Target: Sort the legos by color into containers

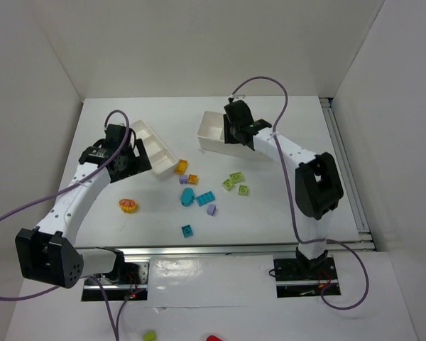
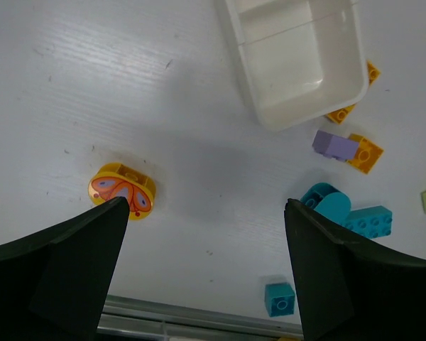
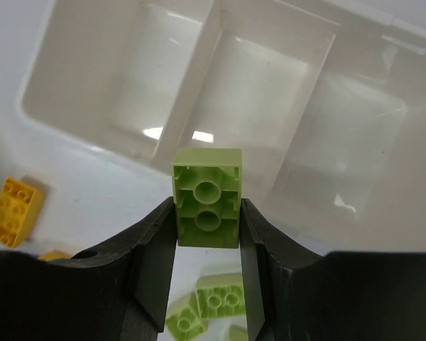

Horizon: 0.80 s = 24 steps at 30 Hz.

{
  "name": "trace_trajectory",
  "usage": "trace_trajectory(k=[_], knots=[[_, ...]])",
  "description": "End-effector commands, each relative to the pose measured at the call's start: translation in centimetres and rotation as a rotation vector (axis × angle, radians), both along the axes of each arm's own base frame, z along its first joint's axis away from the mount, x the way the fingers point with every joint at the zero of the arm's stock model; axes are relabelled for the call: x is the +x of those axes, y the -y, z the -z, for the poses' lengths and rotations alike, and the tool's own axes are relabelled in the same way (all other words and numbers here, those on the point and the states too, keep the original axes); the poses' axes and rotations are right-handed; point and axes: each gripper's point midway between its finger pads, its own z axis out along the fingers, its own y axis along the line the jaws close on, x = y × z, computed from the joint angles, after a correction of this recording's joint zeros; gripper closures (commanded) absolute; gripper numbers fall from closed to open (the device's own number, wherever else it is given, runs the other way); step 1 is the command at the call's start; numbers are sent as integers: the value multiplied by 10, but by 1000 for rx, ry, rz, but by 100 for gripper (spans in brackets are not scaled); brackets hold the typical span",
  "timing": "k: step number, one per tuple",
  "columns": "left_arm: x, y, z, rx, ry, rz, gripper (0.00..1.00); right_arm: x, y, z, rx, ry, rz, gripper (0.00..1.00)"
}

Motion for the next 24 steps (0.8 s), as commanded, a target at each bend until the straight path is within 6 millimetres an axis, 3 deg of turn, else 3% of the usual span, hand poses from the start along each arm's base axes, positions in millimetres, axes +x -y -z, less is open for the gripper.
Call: trace_trajectory(k=[1, 3, 4, 5, 6, 7, 10, 11, 13, 14, 16, 17, 19, 20, 22, 24], knots=[[-20, -3, 8, -42, -47, -66, 0, 41, 0, -14, -11, 88, 31, 69], [-29, -7, 18, -41, -78, -84, 0, 59, 7, -18, 0, 111, 57, 66], [-31, -5, 22, -60, -88, -100, 0, 64, 5, -6, -17, 95, 51, 64], [-35, -5, 29, -62, -108, -110, 0, 73, 4, -15, 0, 115, 54, 61], [-38, -9, 34, -60, -120, -122, 0, 78, 2, -15, 3, 120, 54, 56], [-40, -12, 38, -48, -130, -146, 2, 79, 1, -14, 0, 114, 54, 38], [-49, -21, 67, -33, -191, -184, 9, 82, -2, -23, -1, 116, 40, 23], [-53, -23, 76, -42, -214, -202, 11, 81, -1, -37, 11, 139, 41, 20], [-56, -26, 85, -46, -235, -228, 12, 70, 2, -37, -9, 140, 41, 17], [-58, -25, 87, -50, -242, -239, 12, 66, 5, -55, 9, 173, 42, 17], [-59, -33, 97, -54, -262, -297, 8, 52, 10, -49, 6, 157, 34, 13], [-61, -33, 101, -64, -276, -325, 8, 45, 13, -62, 16, 175, 35, 13], [-61, -36, 107, -91, -286, -385, 6, 32, 18, -54, 10, 150, 26, 11], [-60, -37, 107, -126, -281, -443, 4, 26, 21, -63, 18, 164, 26, 10], [-59, -38, 112, -148, -283, -500, 2, 15, 22, -58, 11, 151, 16, 10], [-59, -43, 119, -151, -274, -558, 2, 8, 28, -66, 13, 152, 37, 10]])
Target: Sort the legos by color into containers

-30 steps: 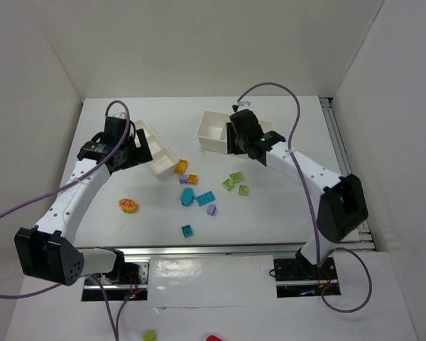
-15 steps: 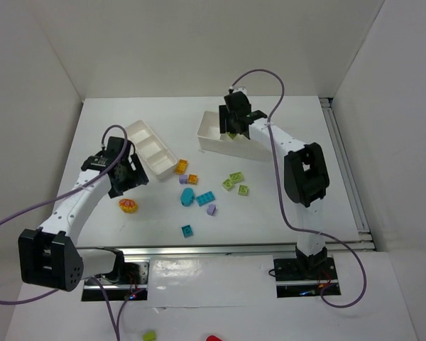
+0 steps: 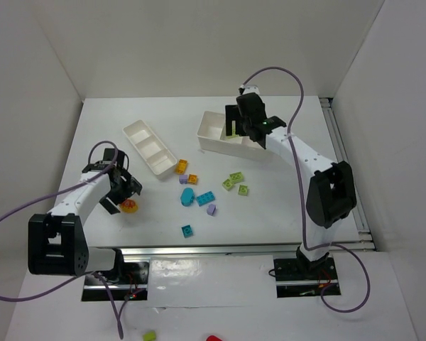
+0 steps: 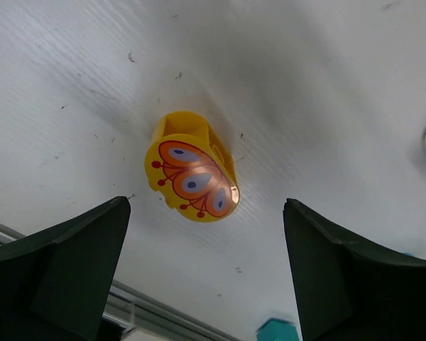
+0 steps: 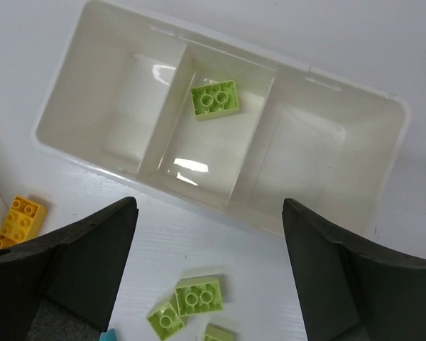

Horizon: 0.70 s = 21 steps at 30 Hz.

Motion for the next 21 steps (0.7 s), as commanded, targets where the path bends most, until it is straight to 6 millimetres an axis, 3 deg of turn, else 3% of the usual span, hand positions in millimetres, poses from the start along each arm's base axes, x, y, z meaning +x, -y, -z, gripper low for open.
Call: trace_trajectory(k=[1, 5, 9, 11, 14, 15, 18, 19, 21], knots=[[4, -3, 10, -19, 9, -136, 2, -13, -2, -24, 14, 47, -7, 10], [10, -6, 22, -32, -9, -176, 3, -27, 5, -32, -2, 55, 7, 9], [13, -8, 29, -23, -18, -193, 11, -33, 8, -28, 2, 45, 13, 9], [15, -8, 36, -22, -31, -193, 28, -37, 10, -18, -5, 19, 18, 9], [18, -8, 36, -19, -42, -183, 44, -41, 12, -17, -9, 11, 18, 9], [22, -8, 31, -17, -25, -170, 53, -42, 14, -13, -11, 4, 31, 9], [32, -6, 10, -13, 34, -130, 60, -48, 14, -15, -18, 4, 29, 9], [43, -5, -11, 2, 106, -87, 63, -52, 17, -13, -24, -6, 29, 9], [54, -1, -34, 18, 169, -43, 65, -57, 19, -9, -28, -13, 29, 9]])
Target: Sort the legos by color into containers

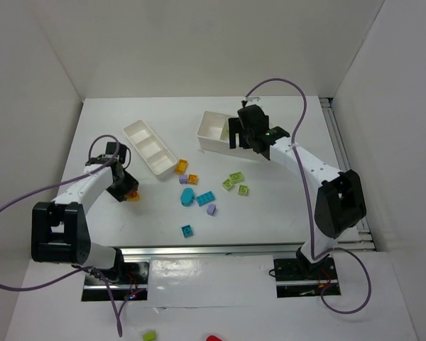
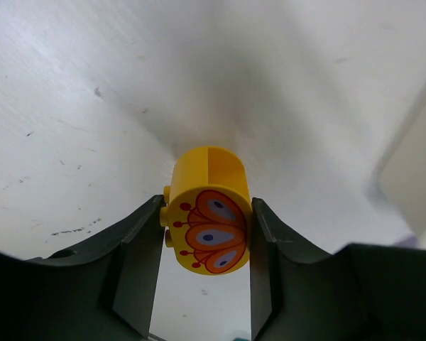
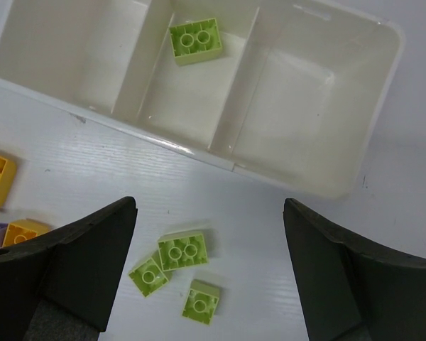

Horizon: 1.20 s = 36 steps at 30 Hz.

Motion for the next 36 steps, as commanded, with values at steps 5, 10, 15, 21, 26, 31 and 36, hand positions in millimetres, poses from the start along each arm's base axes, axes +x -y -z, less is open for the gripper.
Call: trace_trajectory(k=[5, 10, 15, 21, 26, 31, 36], knots=[[72, 35, -112, 80, 326, 240, 66, -40, 9, -4, 41, -26, -8, 9], [107, 56, -108, 79, 296, 316, 66, -72, 9, 21, 49, -112, -2, 9], [140, 83, -105, 72, 305, 384, 63, -96, 15, 25, 77, -137, 34, 9], [146, 104, -94, 78, 267, 434, 22, -102, 15, 22, 71, -126, 36, 9], [142, 105, -122, 116, 337, 443, 20, -102, 11, 24, 70, -127, 27, 9], [140, 113, -142, 135, 381, 476, 23, -101, 3, 31, 70, -139, 10, 9], [135, 155, -130, 130, 365, 695, 24, -100, 3, 34, 65, -146, 11, 9]])
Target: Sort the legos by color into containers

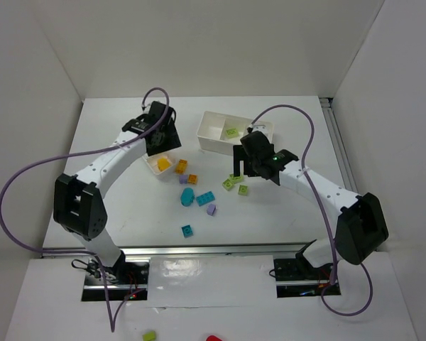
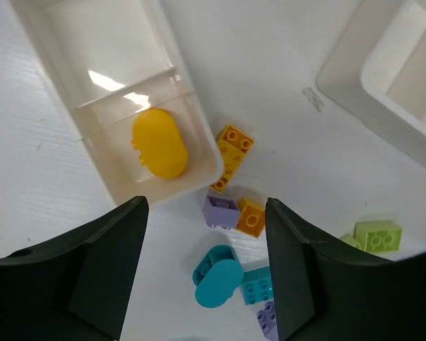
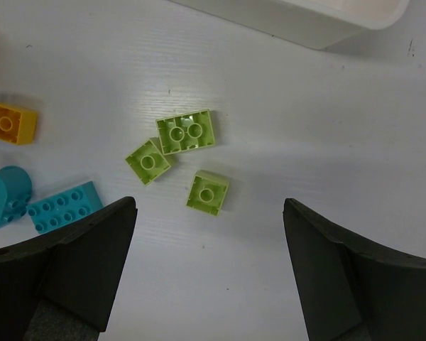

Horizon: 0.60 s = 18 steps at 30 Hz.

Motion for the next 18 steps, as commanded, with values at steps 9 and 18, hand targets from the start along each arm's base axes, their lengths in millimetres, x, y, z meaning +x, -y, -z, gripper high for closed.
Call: trace_trajectory(k=[9, 18], knots=[[19, 94, 42, 161, -54, 385, 24, -5, 0, -2, -1, 12, 16, 9], [30, 80, 77, 220, -129, 386, 24, -8, 4, -1, -6, 8, 28, 9]])
